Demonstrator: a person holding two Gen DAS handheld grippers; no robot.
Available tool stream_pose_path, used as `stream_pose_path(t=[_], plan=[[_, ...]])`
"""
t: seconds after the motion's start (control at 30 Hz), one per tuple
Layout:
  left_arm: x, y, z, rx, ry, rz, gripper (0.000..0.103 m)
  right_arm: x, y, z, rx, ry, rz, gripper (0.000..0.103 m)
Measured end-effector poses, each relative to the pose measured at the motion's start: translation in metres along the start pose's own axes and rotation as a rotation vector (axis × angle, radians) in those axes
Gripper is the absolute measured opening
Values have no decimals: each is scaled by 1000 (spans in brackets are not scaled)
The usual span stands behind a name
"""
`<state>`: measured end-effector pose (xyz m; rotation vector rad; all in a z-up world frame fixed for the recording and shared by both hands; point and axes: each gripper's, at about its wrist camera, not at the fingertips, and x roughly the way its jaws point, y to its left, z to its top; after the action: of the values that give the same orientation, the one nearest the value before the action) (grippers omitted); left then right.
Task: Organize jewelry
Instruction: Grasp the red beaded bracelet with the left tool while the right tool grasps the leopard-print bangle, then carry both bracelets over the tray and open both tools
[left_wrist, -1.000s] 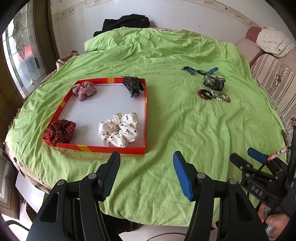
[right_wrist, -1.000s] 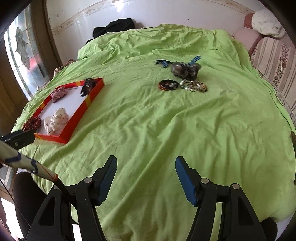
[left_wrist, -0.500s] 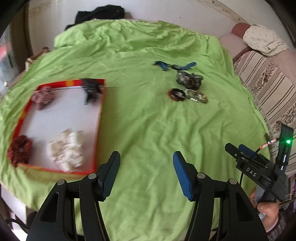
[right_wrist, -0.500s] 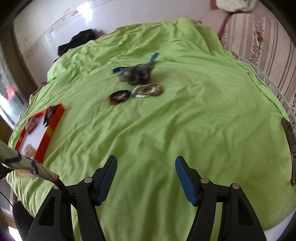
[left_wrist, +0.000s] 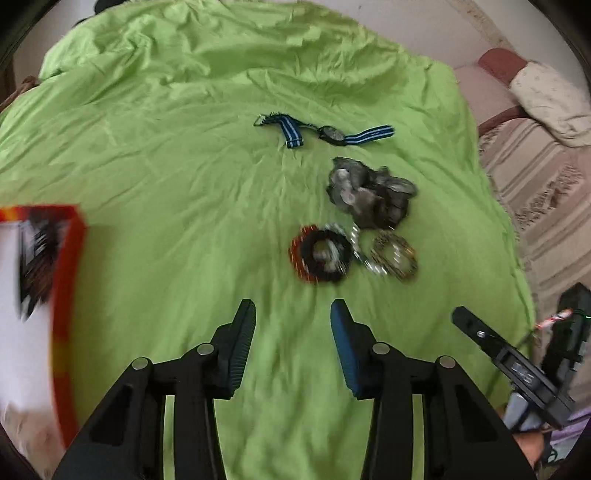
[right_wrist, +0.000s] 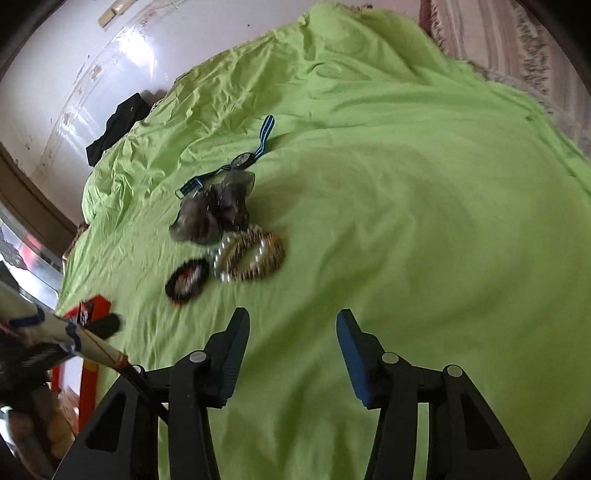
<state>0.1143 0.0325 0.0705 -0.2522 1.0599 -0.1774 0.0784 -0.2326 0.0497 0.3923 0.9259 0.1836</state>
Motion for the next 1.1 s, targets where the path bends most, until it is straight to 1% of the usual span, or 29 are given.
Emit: stream_pose_path(t=[0.17,0.23,0.27,0.3,0.33,0.37,0.47,0.57,0.67,0.73,0.8,0.83,0.9,0.93,0.97,1.0,1.03,1.07,1.1], plan=[[51,-11,28,39,46,8,41,34,4,23,6,24,19,54],[61,-15,32,61,60,15,41,47,8,28,2,34,14,54],[65,-18,34,69,68,19,31,52,10,30,-2,37,11,50],[68,-21,34,76,80,21,13,59,13,32,-10,40,6,37],[71,-23,33,81,100,13,12,65,17,33,-24,51,-8,26],[69,-25,31,79,98,7,12,71,21,34,-39,67,-17,10],[48,-24,20,92,105,-13,11,68,21,29,-32,79,-1,8],[12,-14,-1,78,112,-47,11,47,17,12,-33,95,19,8],[-20,-6,-28,84,120,-90,11,18,9,-20,-37,136,48,8],[-38,2,-50,81,130,-97,11,-1,3,-44,-38,158,55,8],[-48,12,-70,74,135,-72,12,-20,-5,-66,-21,166,59,8],[-55,20,-81,69,132,-38,12,-28,-9,-74,-12,162,56,8],[-63,33,-91,40,124,-13,13,-44,-16,-89,2,140,45,8],[-70,40,-96,10,113,-1,15,-50,-17,-93,4,126,34,9],[-75,46,-97,-15,97,10,20,-56,-18,-97,0,103,18,9],[-84,53,-101,-41,68,38,29,-61,-18,-101,-9,70,-4,13],[-90,56,-102,-54,43,63,33,-64,-19,-103,-15,51,-22,16],[-96,58,-103,-61,13,85,38,-67,-20,-105,-17,29,-40,28],[-104,60,-105,-59,-18,102,38,-68,-20,-106,-16,8,-44,33]])
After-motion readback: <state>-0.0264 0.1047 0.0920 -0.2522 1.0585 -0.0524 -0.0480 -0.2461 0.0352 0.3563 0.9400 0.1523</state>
